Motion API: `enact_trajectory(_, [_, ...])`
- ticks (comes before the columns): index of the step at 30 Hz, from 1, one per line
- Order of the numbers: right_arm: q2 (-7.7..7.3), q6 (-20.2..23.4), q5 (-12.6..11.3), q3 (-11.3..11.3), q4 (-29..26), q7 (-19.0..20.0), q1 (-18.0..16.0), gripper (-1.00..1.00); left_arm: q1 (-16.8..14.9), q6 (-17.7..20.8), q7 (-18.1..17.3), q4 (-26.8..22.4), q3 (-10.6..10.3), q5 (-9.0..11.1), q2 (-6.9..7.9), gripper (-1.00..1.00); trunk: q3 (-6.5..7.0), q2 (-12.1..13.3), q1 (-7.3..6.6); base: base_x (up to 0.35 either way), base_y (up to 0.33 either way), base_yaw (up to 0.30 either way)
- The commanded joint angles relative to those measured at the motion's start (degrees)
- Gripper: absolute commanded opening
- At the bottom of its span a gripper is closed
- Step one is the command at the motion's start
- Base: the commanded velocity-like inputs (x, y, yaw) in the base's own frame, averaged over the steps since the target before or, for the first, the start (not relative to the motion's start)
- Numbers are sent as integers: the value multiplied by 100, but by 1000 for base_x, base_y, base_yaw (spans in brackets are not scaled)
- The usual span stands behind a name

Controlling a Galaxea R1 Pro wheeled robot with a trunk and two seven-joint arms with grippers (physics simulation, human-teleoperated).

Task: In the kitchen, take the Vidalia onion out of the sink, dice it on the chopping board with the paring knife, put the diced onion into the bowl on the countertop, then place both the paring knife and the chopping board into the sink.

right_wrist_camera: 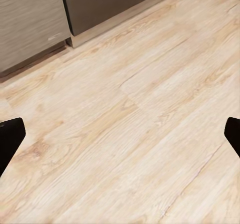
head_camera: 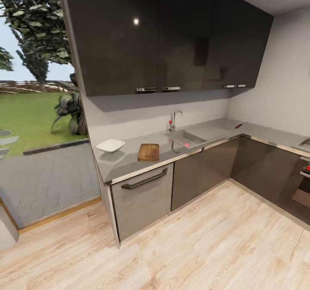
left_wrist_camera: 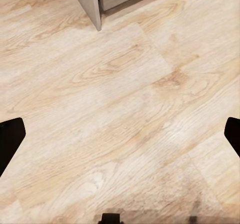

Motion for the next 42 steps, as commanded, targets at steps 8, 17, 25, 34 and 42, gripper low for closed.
enact_trajectory(8, [4,-13,0,-19,2,3,-6,100,3,-10,2,-7,5,3,-2,100,135,314,-174,0,0,0])
enact_trajectory(17, [4,-14,0,-20,2,3,-3,100,-2,-12,2,-10,5,3,-2,100,296,675,-372,0,0,0])
enact_trajectory(25, [4,-20,0,-17,2,3,-3,100,-2,-12,2,-10,4,3,-2,100,404,915,-503,0,0,0])
enact_trajectory(34, [4,-34,0,-11,2,3,-6,100,0,-13,-14,12,-3,3,86,100,404,915,-503,0,0,0])
enact_trajectory(42, [20,-48,20,-7,-44,3,-4,100,-1,-13,-13,-20,-3,3,194,100,404,915,-503,78,139,0])
